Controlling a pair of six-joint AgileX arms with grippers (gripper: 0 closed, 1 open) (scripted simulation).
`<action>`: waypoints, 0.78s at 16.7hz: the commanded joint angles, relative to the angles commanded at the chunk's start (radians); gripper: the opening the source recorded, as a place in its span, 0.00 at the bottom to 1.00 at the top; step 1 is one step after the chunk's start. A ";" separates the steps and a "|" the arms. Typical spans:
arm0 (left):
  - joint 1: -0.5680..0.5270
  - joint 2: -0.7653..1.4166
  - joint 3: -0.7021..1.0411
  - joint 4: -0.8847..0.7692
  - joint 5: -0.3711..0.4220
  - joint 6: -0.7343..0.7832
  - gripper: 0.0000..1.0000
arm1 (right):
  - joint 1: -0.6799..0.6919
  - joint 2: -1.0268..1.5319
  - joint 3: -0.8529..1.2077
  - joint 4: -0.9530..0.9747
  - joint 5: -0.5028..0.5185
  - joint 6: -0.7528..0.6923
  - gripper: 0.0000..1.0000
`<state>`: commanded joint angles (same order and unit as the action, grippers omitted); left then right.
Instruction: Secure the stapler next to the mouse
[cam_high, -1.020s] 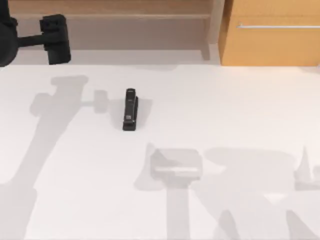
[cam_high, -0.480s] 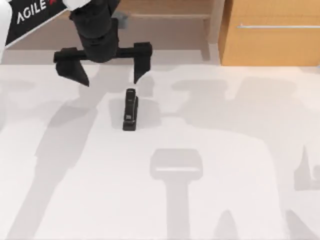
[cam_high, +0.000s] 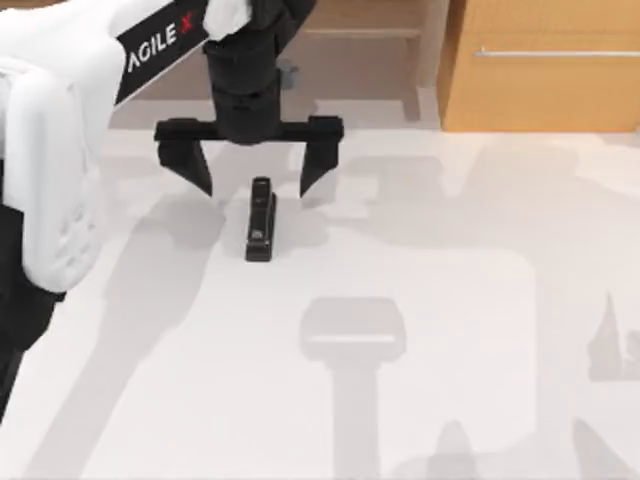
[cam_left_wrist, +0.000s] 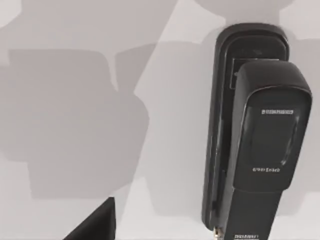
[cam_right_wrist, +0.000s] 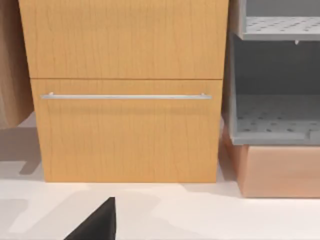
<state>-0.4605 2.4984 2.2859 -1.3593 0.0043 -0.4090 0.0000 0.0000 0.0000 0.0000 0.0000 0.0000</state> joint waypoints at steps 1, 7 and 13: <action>0.000 0.000 0.000 0.000 0.000 0.000 1.00 | 0.000 0.000 0.000 0.000 0.000 0.000 1.00; 0.002 0.003 -0.041 0.043 0.000 0.003 1.00 | 0.000 0.000 0.000 0.000 0.000 0.000 1.00; 0.001 0.019 -0.164 0.182 0.000 0.001 1.00 | 0.000 0.000 0.000 0.000 0.000 0.000 1.00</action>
<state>-0.4595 2.5171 2.1222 -1.1769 0.0045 -0.4078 0.0000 0.0000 0.0000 0.0000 0.0000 0.0000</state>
